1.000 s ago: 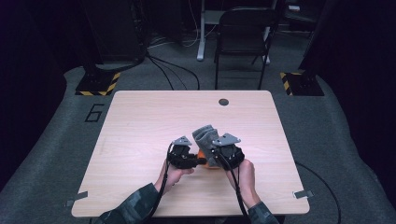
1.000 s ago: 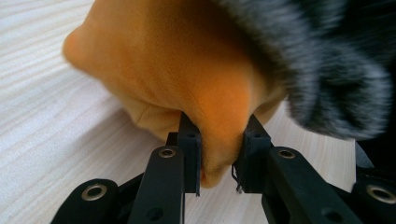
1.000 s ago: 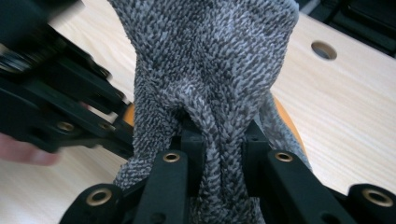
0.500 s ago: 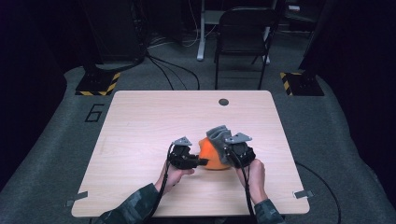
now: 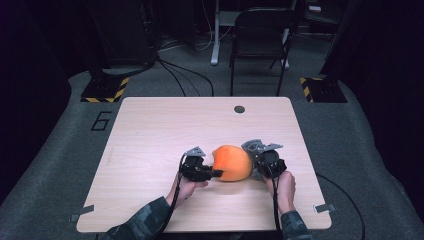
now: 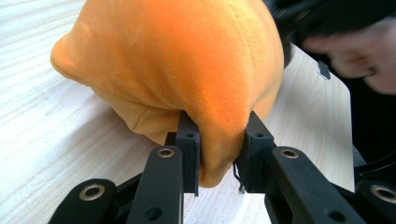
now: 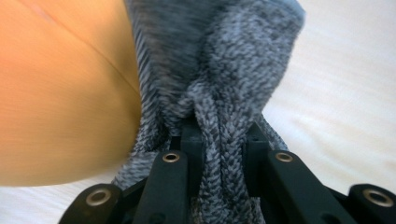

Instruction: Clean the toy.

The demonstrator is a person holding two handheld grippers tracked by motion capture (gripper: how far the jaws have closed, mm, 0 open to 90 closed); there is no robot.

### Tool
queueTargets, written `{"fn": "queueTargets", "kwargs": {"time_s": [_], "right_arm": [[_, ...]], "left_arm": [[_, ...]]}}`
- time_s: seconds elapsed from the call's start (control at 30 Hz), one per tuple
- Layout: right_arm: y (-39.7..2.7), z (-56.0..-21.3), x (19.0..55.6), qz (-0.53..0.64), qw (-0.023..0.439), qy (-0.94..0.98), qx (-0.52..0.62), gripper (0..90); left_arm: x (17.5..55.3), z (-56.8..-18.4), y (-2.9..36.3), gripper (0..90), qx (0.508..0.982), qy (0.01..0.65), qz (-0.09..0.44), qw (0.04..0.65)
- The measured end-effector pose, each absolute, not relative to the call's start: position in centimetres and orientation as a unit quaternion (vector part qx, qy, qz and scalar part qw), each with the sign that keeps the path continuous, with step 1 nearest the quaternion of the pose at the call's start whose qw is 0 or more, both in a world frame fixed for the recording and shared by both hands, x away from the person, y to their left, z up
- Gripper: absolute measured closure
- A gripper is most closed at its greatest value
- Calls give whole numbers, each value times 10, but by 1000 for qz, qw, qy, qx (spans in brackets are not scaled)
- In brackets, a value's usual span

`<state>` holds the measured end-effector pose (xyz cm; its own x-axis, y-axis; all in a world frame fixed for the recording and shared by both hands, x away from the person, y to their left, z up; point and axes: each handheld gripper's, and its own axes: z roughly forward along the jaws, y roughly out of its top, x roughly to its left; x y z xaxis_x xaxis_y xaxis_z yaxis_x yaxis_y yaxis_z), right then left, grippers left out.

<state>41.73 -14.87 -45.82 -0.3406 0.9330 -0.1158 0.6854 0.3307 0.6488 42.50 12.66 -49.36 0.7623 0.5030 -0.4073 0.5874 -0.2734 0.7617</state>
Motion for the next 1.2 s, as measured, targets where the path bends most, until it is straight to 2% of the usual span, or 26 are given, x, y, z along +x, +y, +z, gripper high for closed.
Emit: {"fn": "queueTargets", "kwargs": {"time_s": [0.17,0.2,0.27,0.33,0.47,0.57,0.83,1.0,1.2], "right_arm": [[-145,-425,402,305,259,770,497,765],[-135,-410,392,338,262,770,473,765],[-130,-407,389,346,261,771,466,765],[-107,-401,379,365,255,785,431,764],[-82,-412,376,352,246,804,411,762],[-79,-419,378,337,253,808,412,762],[-101,-426,389,302,265,804,438,761],[-122,-439,401,298,245,795,469,761],[-137,-454,411,255,253,793,492,760]], "left_arm": [[425,-494,126,735,797,341,-39,497],[424,-493,126,735,799,340,-37,494],[425,-493,125,734,800,337,-35,494],[424,-494,125,734,800,339,-34,494],[424,-494,125,734,801,339,-31,492],[424,-495,125,732,800,341,-33,492],[424,-495,125,730,802,338,-32,491],[424,-495,124,729,803,335,-34,492],[424,-496,124,729,802,334,-35,495]]}}
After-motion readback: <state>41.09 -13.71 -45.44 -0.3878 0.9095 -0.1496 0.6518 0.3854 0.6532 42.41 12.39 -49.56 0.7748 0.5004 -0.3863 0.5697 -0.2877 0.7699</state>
